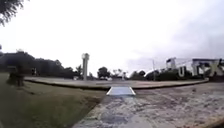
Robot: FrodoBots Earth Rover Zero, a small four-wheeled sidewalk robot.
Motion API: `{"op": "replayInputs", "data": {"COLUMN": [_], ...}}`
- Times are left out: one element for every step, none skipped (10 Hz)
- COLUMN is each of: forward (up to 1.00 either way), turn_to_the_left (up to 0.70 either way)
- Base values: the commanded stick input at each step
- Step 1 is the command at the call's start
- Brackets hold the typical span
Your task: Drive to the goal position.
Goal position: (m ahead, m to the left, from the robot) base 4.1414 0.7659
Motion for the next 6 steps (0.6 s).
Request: {"op": "replayInputs", "data": {"forward": [0.5,0.5,0.5,0.5,0.5,0.5], "turn_to_the_left": [0.0,-0.31,-0.5,-0.5,-0.5,-0.2]}}
